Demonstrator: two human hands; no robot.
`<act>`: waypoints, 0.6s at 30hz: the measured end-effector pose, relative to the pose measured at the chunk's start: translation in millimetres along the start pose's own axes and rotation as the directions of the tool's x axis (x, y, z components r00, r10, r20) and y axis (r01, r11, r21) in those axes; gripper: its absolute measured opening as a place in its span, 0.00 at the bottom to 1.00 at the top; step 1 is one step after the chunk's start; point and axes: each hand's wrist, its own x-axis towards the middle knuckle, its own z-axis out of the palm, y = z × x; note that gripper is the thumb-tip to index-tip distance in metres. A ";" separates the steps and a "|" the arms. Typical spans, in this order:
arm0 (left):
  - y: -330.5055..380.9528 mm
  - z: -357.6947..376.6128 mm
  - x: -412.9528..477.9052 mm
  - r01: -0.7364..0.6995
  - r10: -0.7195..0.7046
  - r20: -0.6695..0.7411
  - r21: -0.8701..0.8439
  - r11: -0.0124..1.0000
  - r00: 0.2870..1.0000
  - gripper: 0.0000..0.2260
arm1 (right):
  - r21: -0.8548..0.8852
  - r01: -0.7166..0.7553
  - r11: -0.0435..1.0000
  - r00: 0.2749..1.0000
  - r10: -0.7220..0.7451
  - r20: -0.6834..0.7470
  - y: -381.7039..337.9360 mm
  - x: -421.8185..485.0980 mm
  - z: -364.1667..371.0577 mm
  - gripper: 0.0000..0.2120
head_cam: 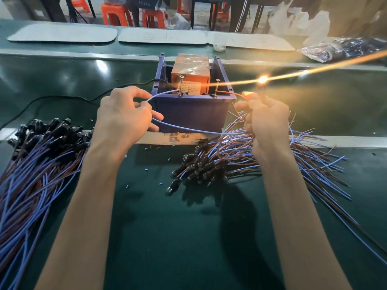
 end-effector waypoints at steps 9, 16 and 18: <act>-2.9 -10.1 7.8 0.027 -0.028 0.025 0.047 0.999 0.999 0.13 | -0.020 -0.057 0.998 0.998 0.057 0.007 -8.2 9.4 -9.2 0.11; -27.6 -31.5 17.3 0.086 -0.096 0.189 0.063 0.994 0.977 0.09 | -0.142 0.137 0.980 0.989 -0.143 -0.032 -17.5 6.8 -28.2 0.12; -45.1 -40.1 22.0 0.154 -0.176 0.207 0.121 0.981 0.962 0.06 | -0.072 0.250 0.966 0.955 -0.258 -0.144 -25.3 7.8 -32.1 0.10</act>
